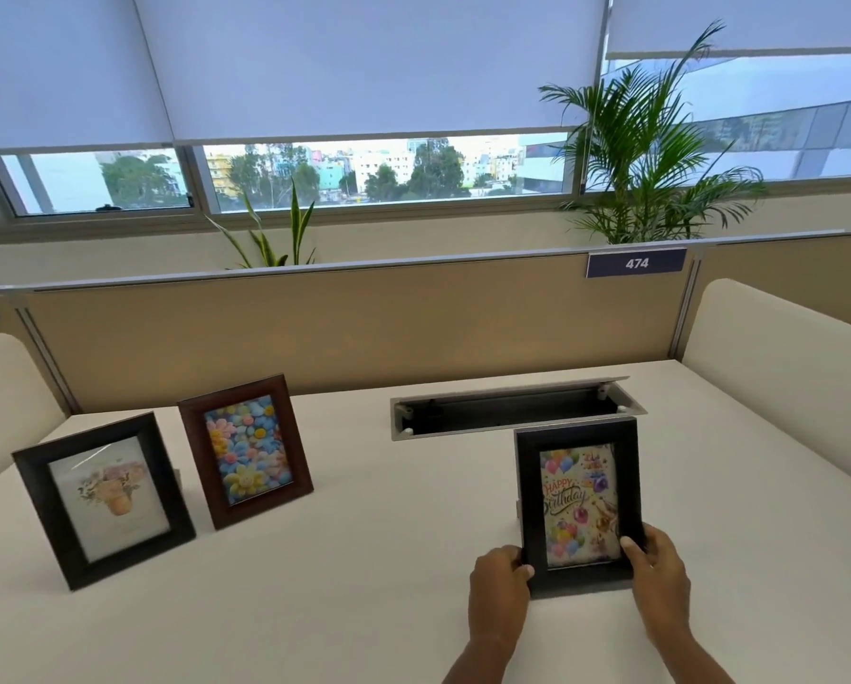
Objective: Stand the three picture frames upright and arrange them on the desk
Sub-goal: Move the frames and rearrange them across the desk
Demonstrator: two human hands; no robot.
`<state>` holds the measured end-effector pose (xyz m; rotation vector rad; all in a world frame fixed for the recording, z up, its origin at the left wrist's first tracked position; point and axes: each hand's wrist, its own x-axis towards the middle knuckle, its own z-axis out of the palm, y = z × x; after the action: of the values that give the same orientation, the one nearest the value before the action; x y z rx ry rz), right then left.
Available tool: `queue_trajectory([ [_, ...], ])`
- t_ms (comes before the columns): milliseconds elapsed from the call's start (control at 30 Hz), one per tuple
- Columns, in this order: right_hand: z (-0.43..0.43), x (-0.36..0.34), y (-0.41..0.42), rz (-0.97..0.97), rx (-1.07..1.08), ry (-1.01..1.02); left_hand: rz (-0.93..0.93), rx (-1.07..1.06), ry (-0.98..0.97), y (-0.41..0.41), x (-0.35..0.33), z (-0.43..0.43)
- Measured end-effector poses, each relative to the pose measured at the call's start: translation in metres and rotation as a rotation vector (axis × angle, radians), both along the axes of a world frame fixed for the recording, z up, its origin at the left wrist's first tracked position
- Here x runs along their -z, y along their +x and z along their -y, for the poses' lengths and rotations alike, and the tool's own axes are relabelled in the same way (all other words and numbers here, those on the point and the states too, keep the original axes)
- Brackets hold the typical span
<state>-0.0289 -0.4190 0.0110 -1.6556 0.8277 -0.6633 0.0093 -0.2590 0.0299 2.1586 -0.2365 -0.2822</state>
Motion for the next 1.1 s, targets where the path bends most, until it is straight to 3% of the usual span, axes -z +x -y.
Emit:
queue_trajectory([
  [533,-0.134,-0.023,0.158,0.058,-0.232,0.045,0.092,-0.417,-0.027,0.113,-0.01,-0.111],
  [800,-0.169,-0.02,0.213,0.066,-0.262,0.089,0.084,-0.439,-0.099,0.15,-0.007,-0.13],
  [1100,-0.19,-0.007,0.242,0.022,-0.235,0.105,0.055,-0.421,-0.055,0.173,0.007,-0.144],
])
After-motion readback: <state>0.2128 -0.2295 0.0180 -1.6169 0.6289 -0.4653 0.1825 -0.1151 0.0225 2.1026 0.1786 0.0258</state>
